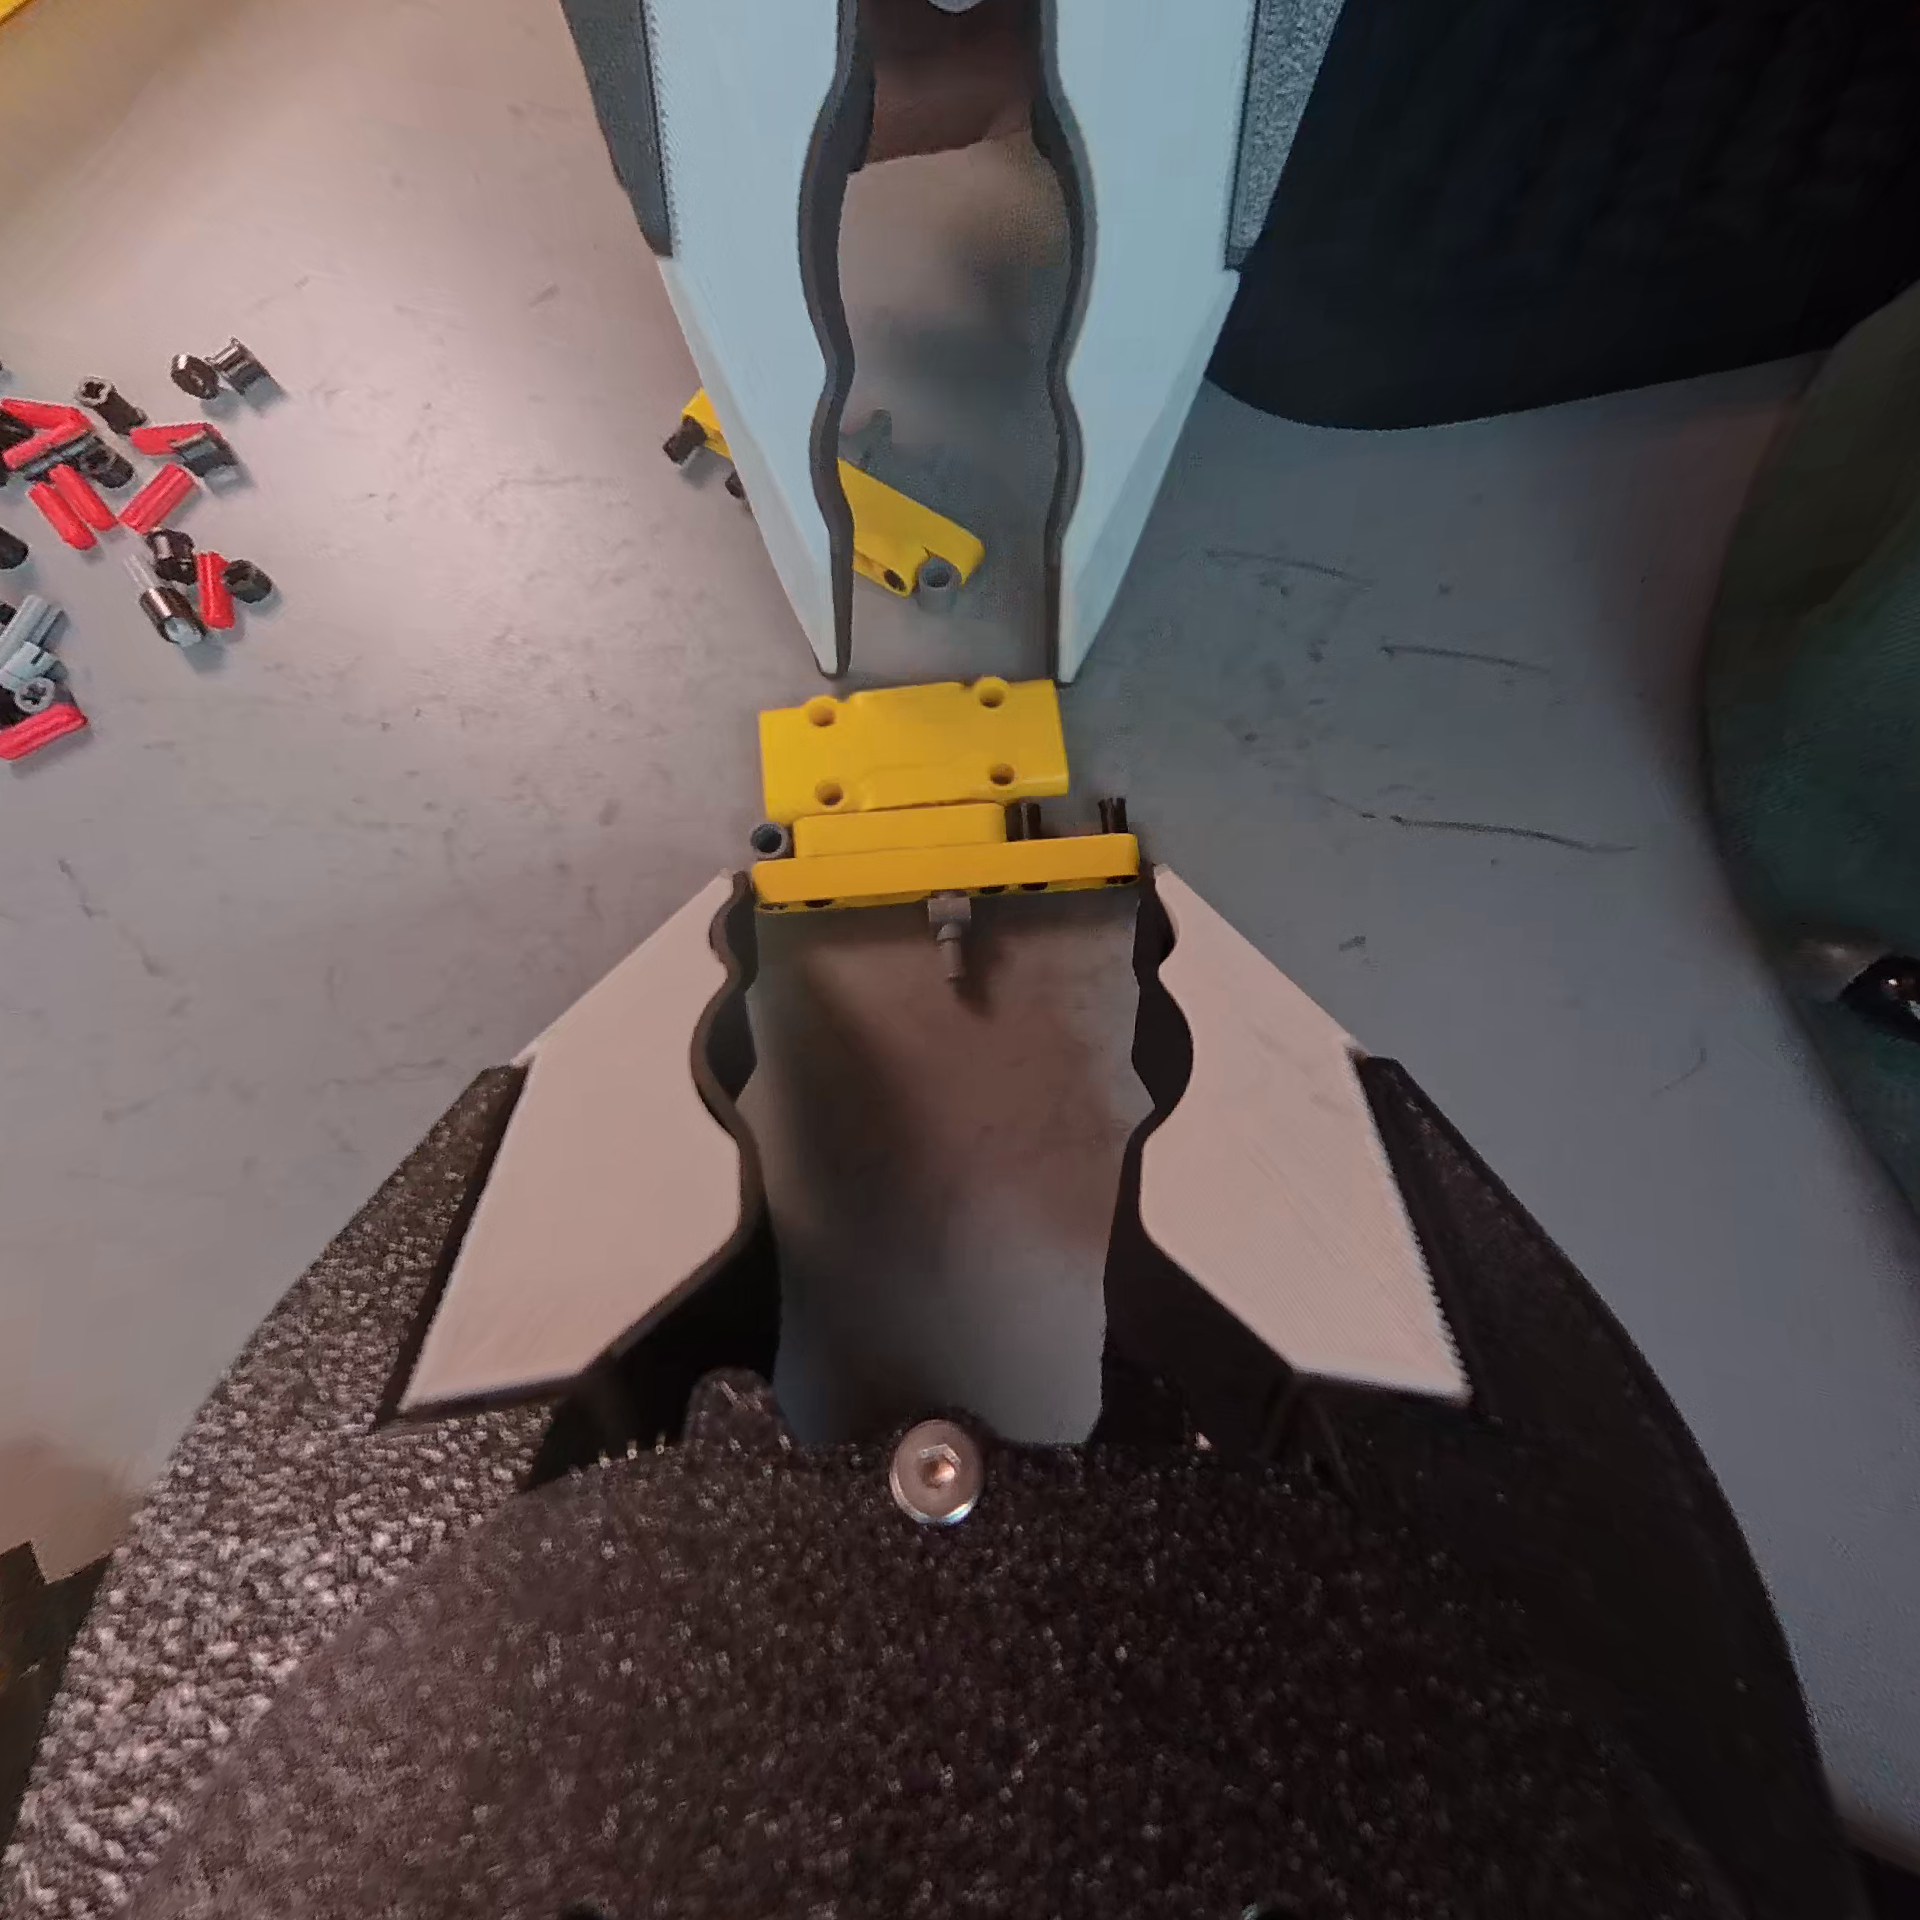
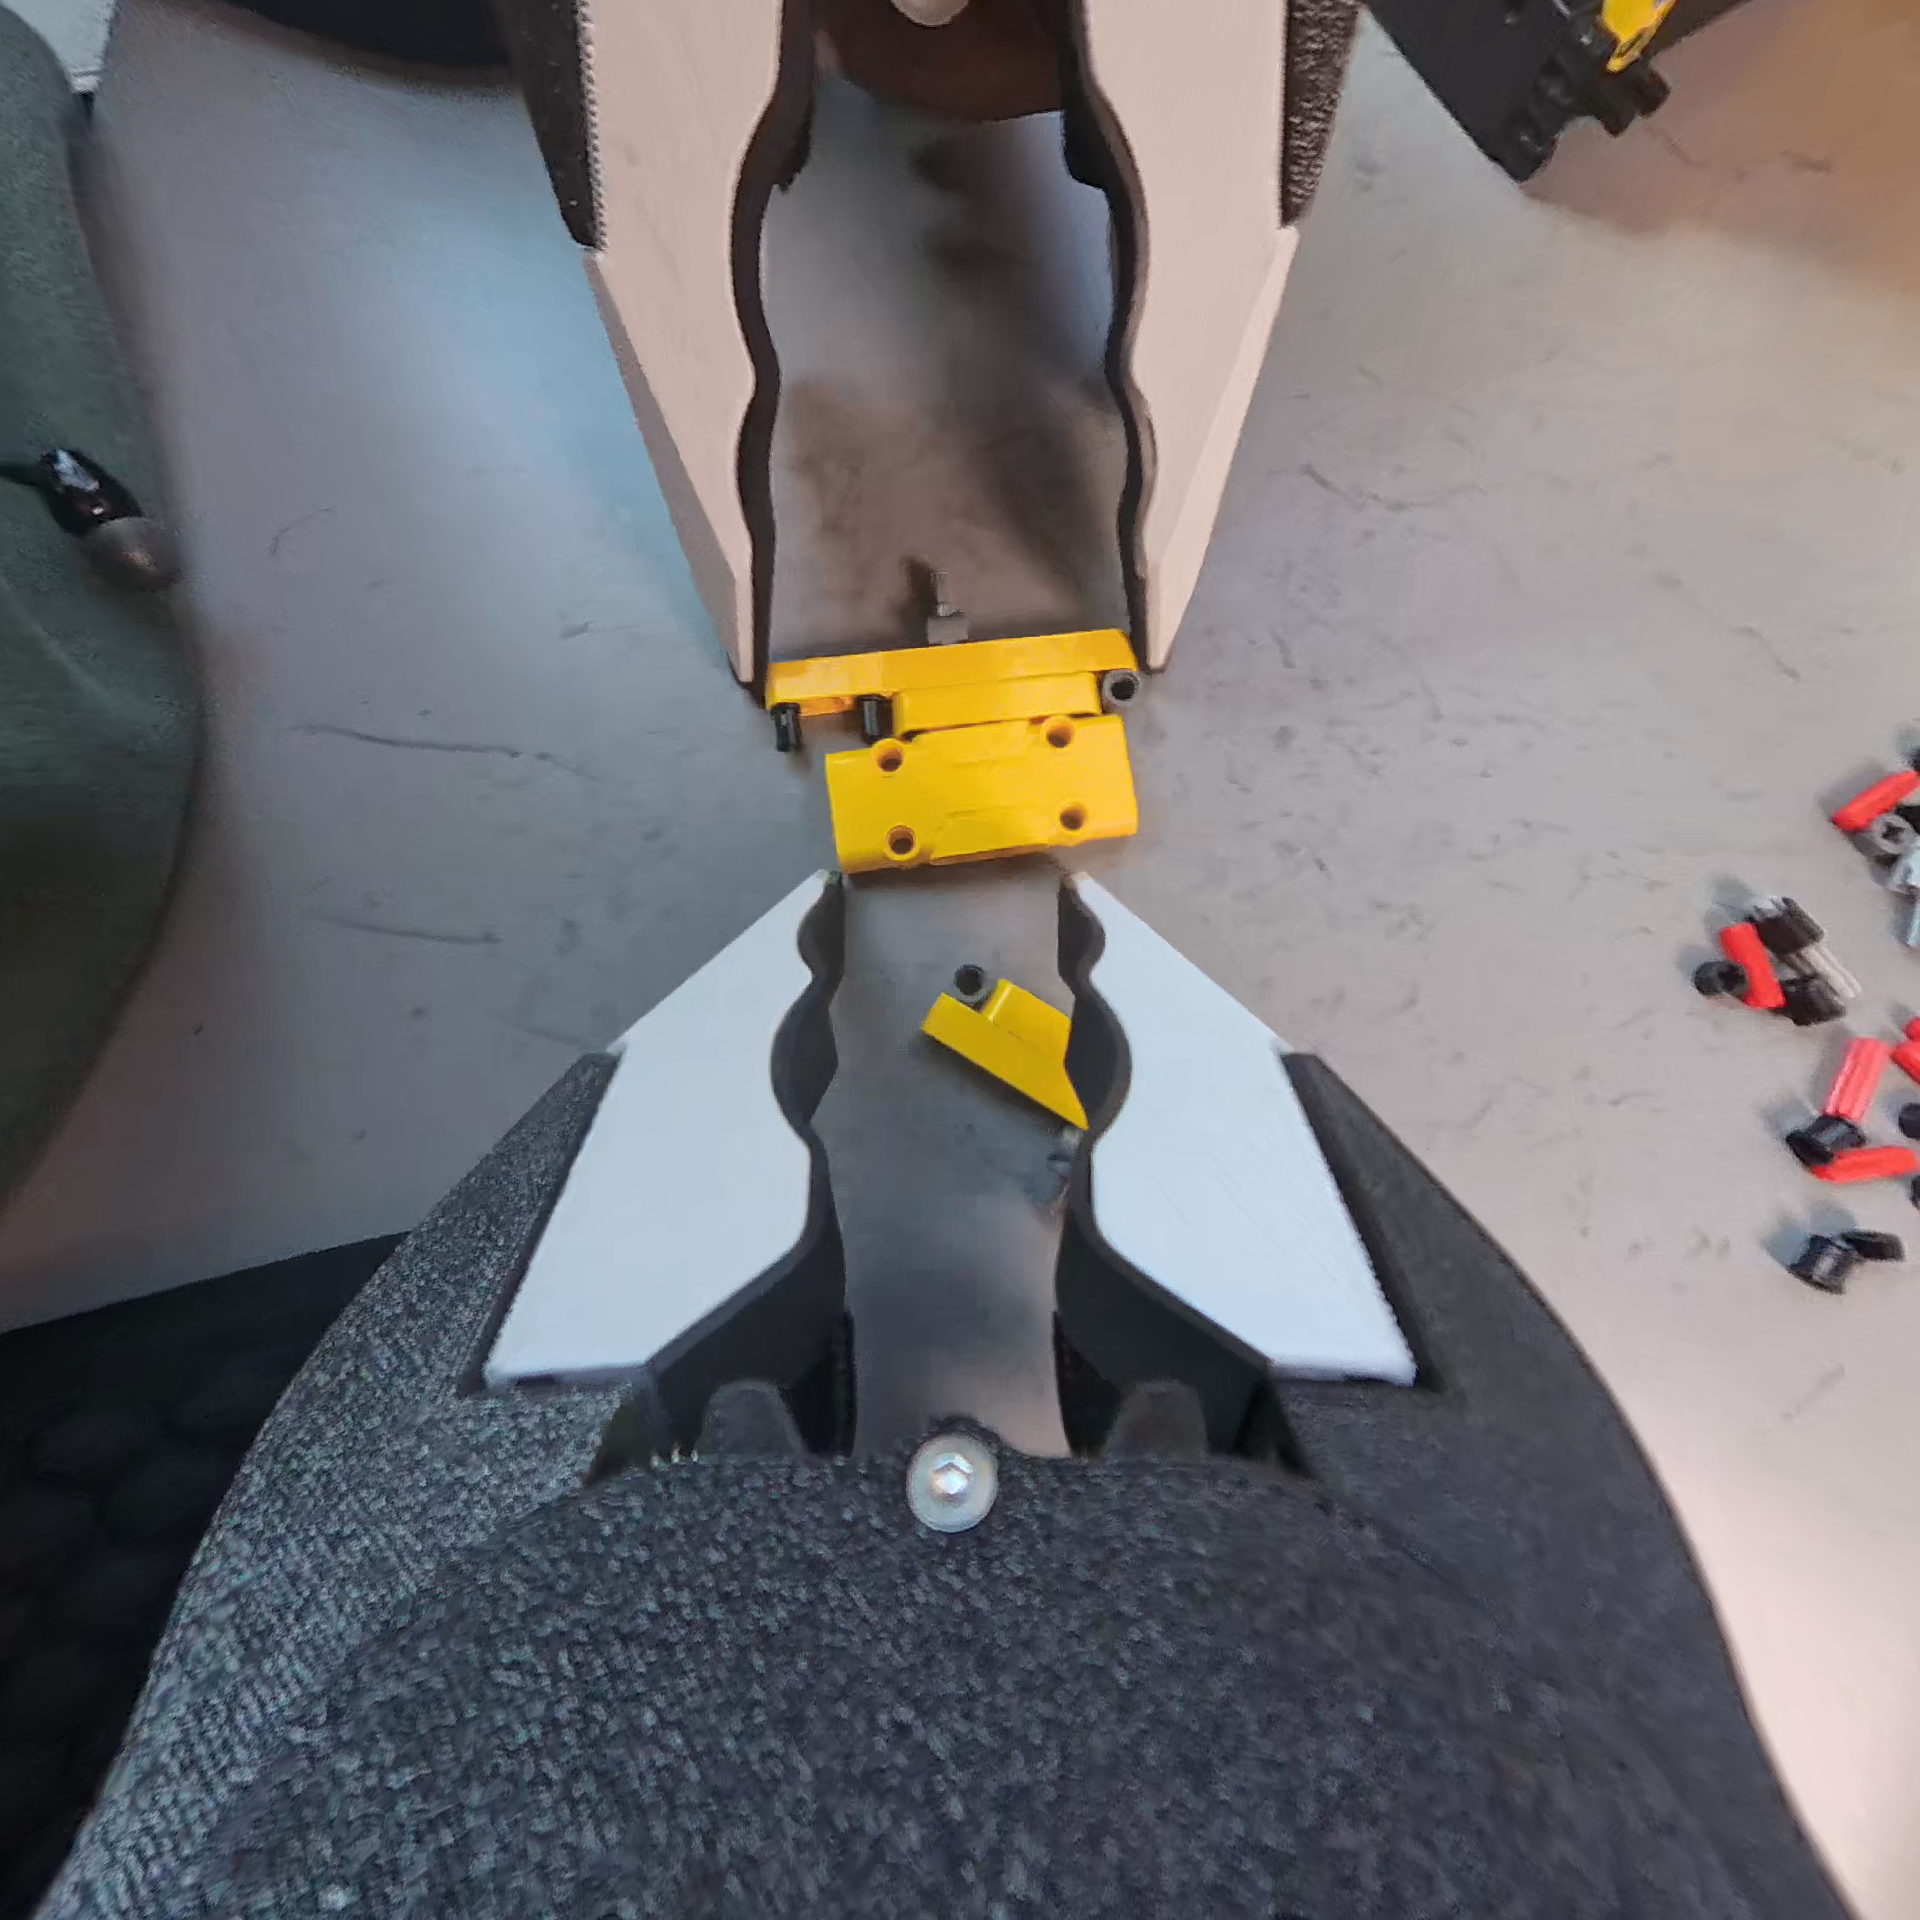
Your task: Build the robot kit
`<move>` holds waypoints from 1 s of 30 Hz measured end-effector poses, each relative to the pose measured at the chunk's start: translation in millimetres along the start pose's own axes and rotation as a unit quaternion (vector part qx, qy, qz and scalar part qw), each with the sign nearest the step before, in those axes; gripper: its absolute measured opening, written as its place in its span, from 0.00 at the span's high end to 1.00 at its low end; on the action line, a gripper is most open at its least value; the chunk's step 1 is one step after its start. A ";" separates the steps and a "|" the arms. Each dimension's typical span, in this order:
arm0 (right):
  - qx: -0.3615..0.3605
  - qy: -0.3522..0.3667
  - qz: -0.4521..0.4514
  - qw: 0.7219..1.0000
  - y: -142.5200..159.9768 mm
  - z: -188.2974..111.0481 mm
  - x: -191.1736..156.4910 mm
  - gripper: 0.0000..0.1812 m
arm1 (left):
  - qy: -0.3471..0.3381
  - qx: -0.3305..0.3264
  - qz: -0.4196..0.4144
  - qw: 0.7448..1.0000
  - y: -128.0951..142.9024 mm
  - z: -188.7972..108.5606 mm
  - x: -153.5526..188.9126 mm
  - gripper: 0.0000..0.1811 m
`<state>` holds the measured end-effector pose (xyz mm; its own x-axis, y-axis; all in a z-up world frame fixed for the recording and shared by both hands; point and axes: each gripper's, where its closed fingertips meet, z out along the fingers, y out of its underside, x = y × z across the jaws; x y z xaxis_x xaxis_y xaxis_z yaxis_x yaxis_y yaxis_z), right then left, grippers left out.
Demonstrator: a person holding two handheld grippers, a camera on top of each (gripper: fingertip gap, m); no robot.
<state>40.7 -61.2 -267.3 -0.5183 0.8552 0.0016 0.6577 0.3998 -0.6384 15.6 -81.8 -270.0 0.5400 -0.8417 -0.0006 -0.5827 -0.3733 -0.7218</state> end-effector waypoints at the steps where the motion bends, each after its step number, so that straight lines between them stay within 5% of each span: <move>1: -0.007 0.012 0.015 1.000 1.5 -1.4 4.9 0.81 | -0.001 0.000 -0.001 1.000 1.0 -1.0 -1.3 0.60; 6: -0.035 0.003 0.012 0.999 7.3 -11.8 0.0 0.80 | -0.008 -0.007 -0.008 1.000 6.9 -7.3 -7.7 0.60; 10: -0.016 -0.009 -0.101 0.995 -6.4 -21.1 -0.4 0.64 | -0.008 -0.009 -0.011 1.000 10.5 -11.1 -12.1 0.60; 16: -0.052 -0.061 -0.120 0.990 -22.0 5.3 19.9 0.57 | -0.018 -0.010 -0.019 1.000 13.3 -14.0 -17.4 0.60; 22: -0.045 -0.101 -0.034 0.993 -6.1 -2.3 1.2 0.61 | -0.027 -0.016 -0.027 0.999 16.7 -17.3 -20.6 0.60; 27: -0.018 -0.144 -0.031 0.989 4.6 -24.4 -53.5 0.64 | -0.022 -0.013 -0.024 0.999 16.9 -17.7 -20.2 0.60; 30: -0.012 -0.085 -0.037 0.996 -0.5 -26.3 -41.6 0.64 | -0.021 -0.015 -0.022 0.999 17.1 -18.1 -19.8 0.60</move>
<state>76.3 -88.3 -246.9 -0.6486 0.7565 -0.0834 0.6264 0.4683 -0.6232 -16.0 -78.7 -269.9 0.5904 -0.8071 0.0011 -0.5748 -0.4214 -0.7014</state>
